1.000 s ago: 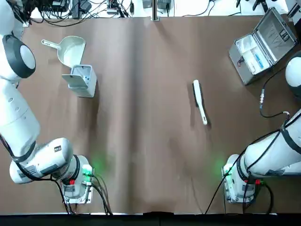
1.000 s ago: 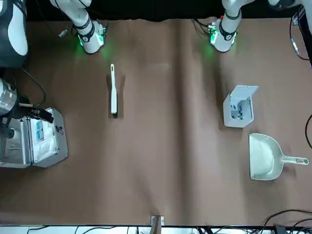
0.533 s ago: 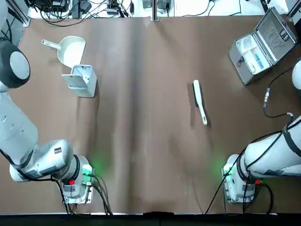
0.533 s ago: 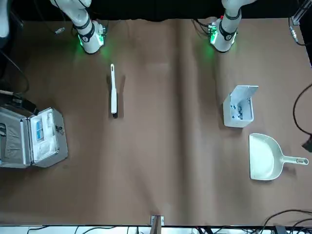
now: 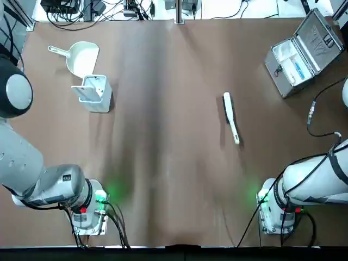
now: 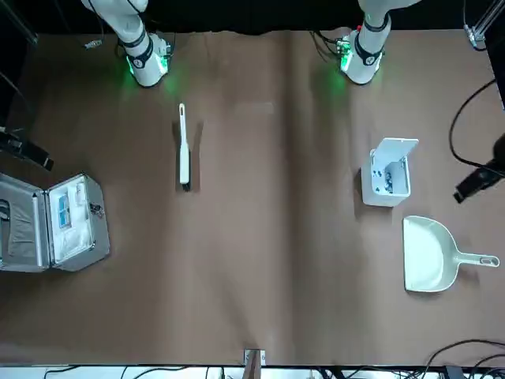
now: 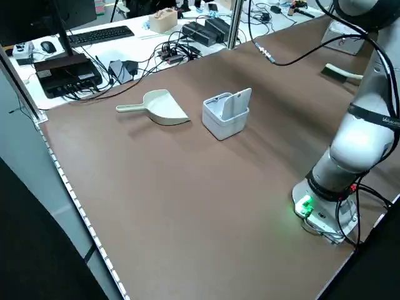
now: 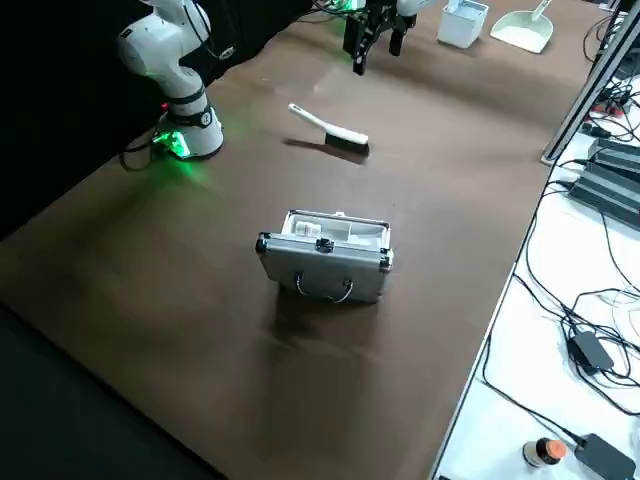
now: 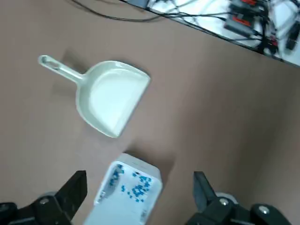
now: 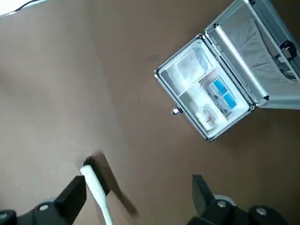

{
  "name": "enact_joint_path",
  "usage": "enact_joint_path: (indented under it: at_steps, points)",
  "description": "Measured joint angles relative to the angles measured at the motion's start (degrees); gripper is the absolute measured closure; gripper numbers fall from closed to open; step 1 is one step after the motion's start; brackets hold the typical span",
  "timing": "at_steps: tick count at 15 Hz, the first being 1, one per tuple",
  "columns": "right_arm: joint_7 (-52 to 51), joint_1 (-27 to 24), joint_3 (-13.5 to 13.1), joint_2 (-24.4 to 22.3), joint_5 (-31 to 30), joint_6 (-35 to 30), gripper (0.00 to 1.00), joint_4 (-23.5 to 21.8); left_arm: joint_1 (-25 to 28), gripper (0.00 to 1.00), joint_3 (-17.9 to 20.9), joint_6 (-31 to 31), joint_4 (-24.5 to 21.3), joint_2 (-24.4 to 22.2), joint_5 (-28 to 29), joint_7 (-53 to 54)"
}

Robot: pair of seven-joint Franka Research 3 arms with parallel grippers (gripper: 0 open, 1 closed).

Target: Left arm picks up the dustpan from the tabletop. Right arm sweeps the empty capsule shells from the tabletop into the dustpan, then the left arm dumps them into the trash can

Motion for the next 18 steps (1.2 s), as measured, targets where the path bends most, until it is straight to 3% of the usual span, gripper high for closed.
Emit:
enact_joint_path:
  at_steps: [5,8,18]
  points:
    - [0.1,1.6,-0.8,-1.2,0.2,0.4,0.00,-2.0,-1.0,0.00,-3.6,-3.8,-0.2,-0.5,-0.4,7.7]
    - [0.1,2.2,-0.9,-2.7,0.4,1.3,0.00,-3.8,-1.4,0.00,-3.6,-4.2,-0.2,-1.3,-0.4,13.7]
    - [-2.6,4.9,-1.0,-3.0,0.5,2.6,0.00,-4.7,-2.8,0.00,-3.2,-4.4,-0.9,-1.6,-0.4,14.0]
